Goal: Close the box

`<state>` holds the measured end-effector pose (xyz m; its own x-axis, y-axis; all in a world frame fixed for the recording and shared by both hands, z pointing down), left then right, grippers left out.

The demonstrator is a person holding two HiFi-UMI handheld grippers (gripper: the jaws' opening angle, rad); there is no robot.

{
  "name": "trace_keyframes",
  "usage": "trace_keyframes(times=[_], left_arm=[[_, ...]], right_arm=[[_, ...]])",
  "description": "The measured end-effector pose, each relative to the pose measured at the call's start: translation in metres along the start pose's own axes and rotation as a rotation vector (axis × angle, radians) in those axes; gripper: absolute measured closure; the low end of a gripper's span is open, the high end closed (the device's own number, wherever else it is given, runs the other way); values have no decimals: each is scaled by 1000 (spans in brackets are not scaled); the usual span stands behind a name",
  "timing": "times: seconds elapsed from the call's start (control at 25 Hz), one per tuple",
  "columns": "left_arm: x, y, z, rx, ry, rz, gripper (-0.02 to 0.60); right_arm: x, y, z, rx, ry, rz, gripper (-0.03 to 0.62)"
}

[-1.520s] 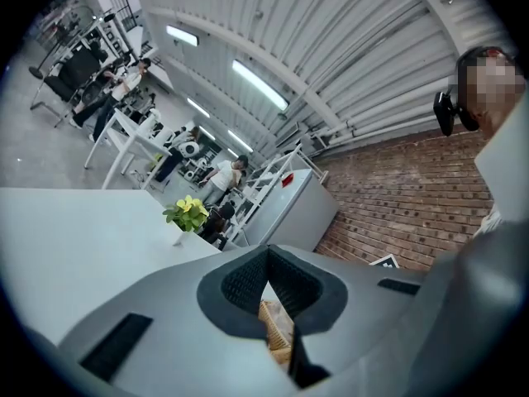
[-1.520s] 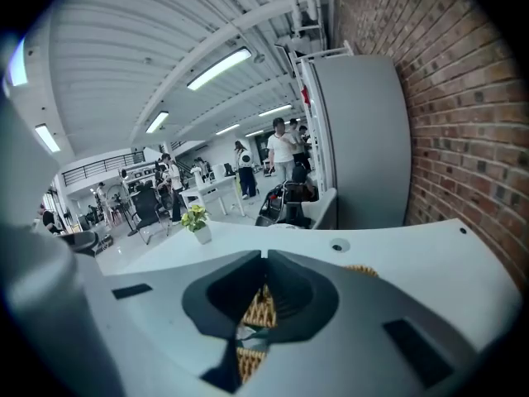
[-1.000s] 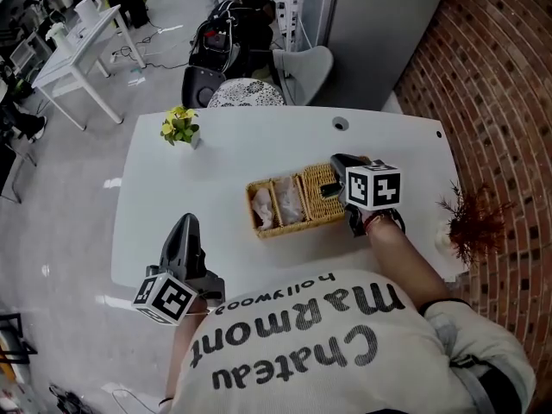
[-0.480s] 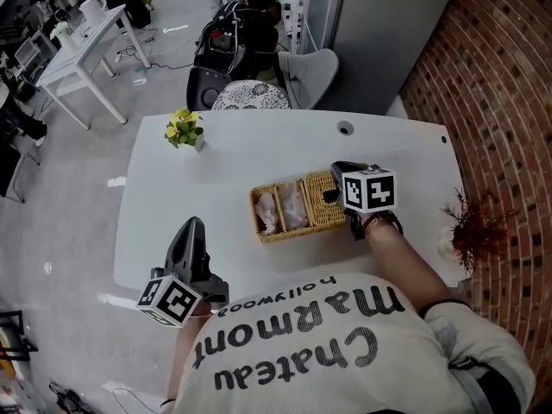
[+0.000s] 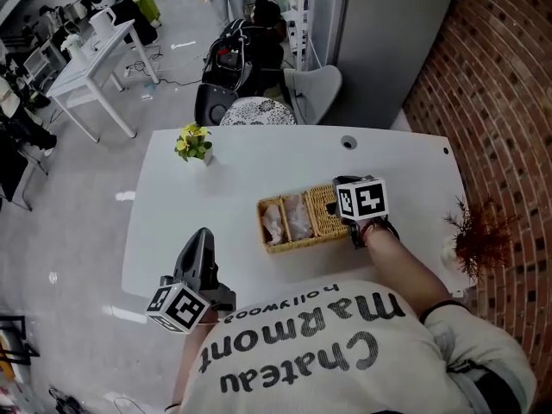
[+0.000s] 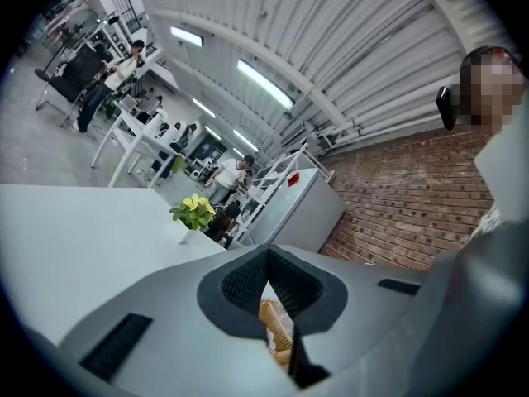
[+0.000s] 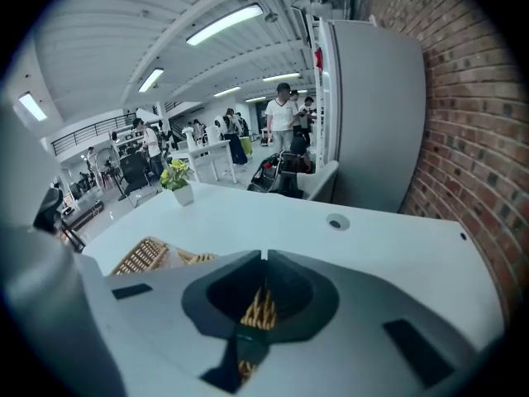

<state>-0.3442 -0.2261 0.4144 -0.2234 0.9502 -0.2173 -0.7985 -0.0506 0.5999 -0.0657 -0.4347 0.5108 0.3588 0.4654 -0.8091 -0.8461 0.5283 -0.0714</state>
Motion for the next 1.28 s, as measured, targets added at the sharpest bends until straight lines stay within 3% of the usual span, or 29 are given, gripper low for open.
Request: trace_keyframes(times=[0.28, 0.56, 1.04, 1.28], left_arm=[[7, -12, 10, 6, 8, 14, 581], [19, -32, 21, 4, 3, 15, 581], [25, -133, 77, -22, 7, 25, 581], [33, -175, 106, -27, -10, 1, 581]], right_arm=[[1, 0, 2, 1, -7, -2, 568], [35, -2, 8, -103, -88, -82, 545], [146, -25, 59, -217, -243, -283, 591], [197, -14, 69, -130, -366, -425, 591]])
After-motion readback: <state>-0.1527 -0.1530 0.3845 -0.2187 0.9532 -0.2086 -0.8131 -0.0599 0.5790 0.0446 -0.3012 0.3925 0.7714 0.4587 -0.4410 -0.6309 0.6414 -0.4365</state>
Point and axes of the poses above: the fingertips, and each gripper's own axes: x backward along the fingers, y to its left, z out of its underside, the point moved 2 cm from there along x, backward along the fingers, and after that the axes turned 10 degrees about y, right-handed, at the moved point
